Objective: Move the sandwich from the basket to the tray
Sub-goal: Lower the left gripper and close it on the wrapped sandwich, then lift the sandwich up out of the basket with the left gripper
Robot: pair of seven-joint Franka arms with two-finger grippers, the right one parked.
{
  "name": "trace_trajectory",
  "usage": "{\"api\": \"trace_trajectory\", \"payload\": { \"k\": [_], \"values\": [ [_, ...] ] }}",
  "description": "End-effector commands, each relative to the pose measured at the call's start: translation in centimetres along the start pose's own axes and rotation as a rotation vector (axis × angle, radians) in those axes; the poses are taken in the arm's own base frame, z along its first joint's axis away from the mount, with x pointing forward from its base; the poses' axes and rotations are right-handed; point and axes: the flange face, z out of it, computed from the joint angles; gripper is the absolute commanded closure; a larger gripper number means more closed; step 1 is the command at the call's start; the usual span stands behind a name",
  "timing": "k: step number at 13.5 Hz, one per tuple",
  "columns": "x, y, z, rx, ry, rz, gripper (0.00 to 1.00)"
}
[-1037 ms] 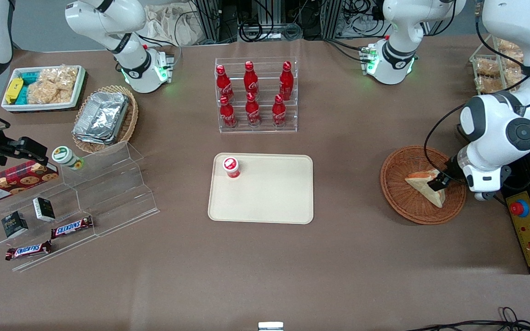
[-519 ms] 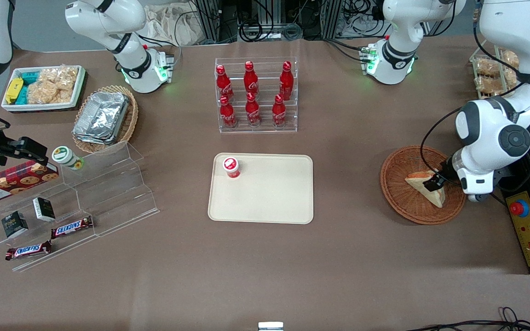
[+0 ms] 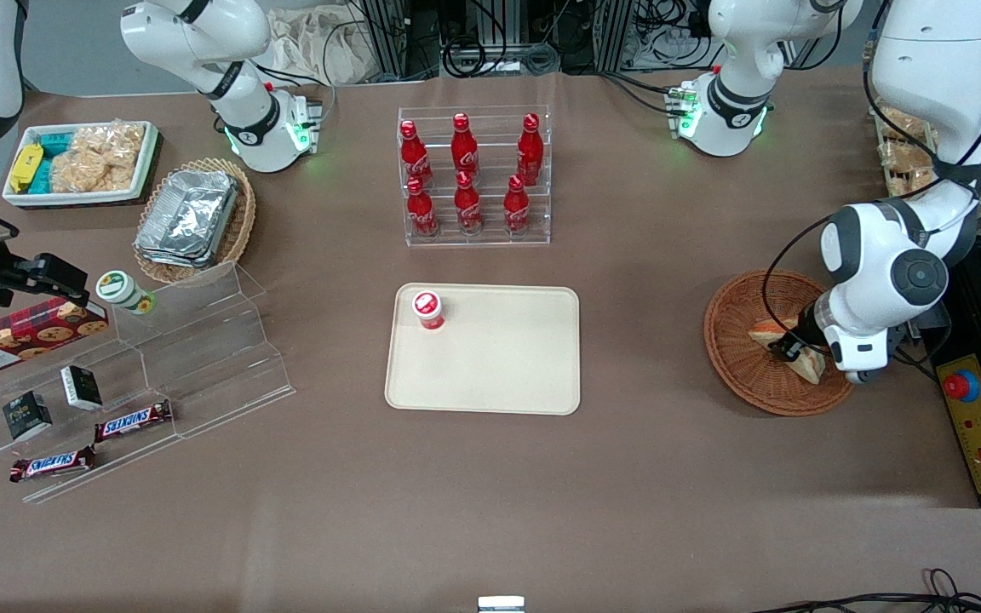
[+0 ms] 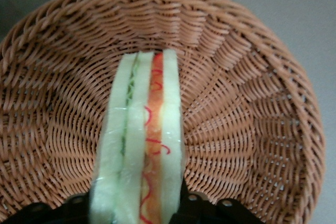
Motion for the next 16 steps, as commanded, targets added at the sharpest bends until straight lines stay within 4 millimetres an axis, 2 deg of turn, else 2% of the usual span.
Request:
{"api": "trace_trajectory", "payload": {
  "k": [1, 4, 6, 8, 10, 11, 12, 14, 15, 16],
  "values": [
    [0.5, 0.6, -1.9, -0.017, 0.016, -0.003, 1.0],
    [1.8, 2.2, -7.1, 0.019, -0.004, 0.034, 1.0],
    [2.1, 4.5, -12.4, 0.051, -0.037, 0.1, 1.0],
    [0.7, 7.1, -18.0, 0.074, -0.071, 0.203, 1.0],
    [-1.8, 10.0, -23.0, 0.052, -0.075, 0.282, 1.0],
    [-3.6, 11.8, -24.7, 0.029, -0.071, 0.32, 1.0],
    [-5.8, 13.4, -25.5, 0.012, -0.071, 0.37, 1.0],
    [-12.1, 17.1, -25.2, 0.001, -0.076, 0.481, 1.0],
    [-14.2, 18.4, -24.3, 0.003, -0.088, 0.519, 1.0],
    [-17.1, 20.2, -23.1, -0.001, -0.088, 0.567, 1.0]
  ]
}}
